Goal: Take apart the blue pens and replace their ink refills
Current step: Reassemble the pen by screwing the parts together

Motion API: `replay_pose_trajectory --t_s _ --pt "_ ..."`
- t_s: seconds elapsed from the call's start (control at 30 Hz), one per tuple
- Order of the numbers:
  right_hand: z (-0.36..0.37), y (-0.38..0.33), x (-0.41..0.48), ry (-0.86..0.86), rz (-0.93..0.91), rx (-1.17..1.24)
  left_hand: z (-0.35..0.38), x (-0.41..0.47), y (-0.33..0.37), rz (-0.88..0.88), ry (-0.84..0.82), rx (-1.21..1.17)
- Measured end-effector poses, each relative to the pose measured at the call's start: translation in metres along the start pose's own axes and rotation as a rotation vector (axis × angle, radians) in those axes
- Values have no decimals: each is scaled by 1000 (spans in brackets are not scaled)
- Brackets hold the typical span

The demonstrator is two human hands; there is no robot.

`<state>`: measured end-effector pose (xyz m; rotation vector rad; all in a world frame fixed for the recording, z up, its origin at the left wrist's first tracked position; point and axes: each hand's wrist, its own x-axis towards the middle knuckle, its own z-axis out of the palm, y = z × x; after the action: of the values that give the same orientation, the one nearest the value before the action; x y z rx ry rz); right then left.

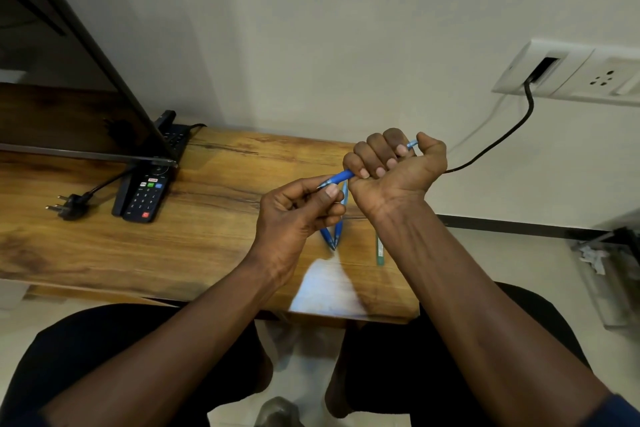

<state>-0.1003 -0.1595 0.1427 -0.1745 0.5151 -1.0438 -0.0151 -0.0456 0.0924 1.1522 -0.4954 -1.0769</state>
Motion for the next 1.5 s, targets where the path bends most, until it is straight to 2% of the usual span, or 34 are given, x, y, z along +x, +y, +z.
replay_pose_trajectory --t_s 0.67,1.03,1.3,1.5 --pt "1 -1 -1 -92 16 -42 -2 -1 0 4 -7 5" --pt "0 -4 1 -66 24 -16 -3 0 -2 31 13 42" --pt "0 -4 3 -21 34 50 -2 0 -2 109 30 114" --pt "0 -5 4 23 9 15 0 -2 -1 149 77 133"
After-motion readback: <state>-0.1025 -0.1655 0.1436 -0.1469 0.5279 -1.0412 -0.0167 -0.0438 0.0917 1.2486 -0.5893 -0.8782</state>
